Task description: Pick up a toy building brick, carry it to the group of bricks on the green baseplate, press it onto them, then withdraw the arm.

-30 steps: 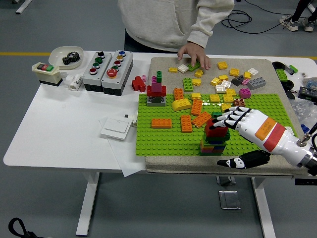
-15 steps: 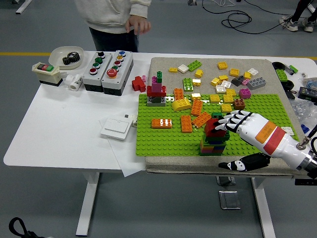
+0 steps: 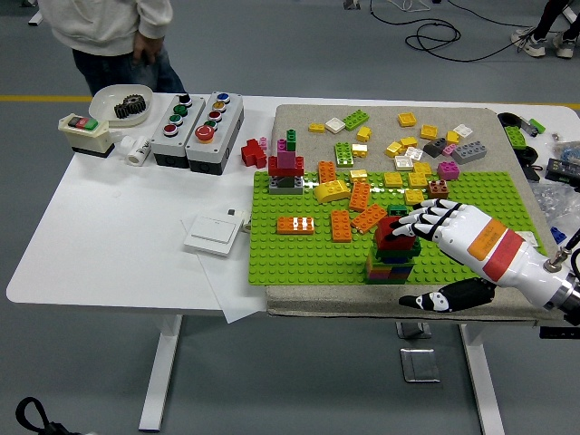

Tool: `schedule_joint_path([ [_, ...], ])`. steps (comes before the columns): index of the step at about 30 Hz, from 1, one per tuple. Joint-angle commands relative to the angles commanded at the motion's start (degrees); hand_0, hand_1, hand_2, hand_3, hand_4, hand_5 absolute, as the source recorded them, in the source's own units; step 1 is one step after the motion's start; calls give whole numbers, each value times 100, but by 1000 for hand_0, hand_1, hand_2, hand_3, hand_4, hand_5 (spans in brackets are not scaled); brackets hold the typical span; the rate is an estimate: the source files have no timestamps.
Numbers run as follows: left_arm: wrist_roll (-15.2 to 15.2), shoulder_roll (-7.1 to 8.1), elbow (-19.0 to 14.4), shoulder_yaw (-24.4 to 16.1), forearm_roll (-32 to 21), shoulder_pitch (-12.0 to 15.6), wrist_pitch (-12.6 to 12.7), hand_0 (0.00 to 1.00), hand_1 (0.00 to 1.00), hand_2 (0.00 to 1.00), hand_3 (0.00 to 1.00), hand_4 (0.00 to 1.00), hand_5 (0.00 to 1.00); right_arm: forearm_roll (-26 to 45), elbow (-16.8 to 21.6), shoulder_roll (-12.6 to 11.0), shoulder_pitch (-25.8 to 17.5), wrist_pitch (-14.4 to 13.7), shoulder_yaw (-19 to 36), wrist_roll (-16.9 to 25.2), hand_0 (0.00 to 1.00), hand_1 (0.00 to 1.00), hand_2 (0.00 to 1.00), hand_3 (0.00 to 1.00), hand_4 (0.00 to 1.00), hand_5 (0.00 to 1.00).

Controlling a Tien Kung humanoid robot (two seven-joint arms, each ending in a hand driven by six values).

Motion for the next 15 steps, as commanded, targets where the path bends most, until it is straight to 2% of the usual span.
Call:
schedule_joint_path([
  [10,0,-2,-2,-2,6,3,-5,667,698,713,587,671,662,233,-39,112,-89,-141,405,-20,832,756,783,750,940,624],
  [15,0,-3,-2,-7,18,8,-8,668,697,712,587,671,661,1248,-207,296,-142,-166,724,-191,848,763,787,752,940,623],
])
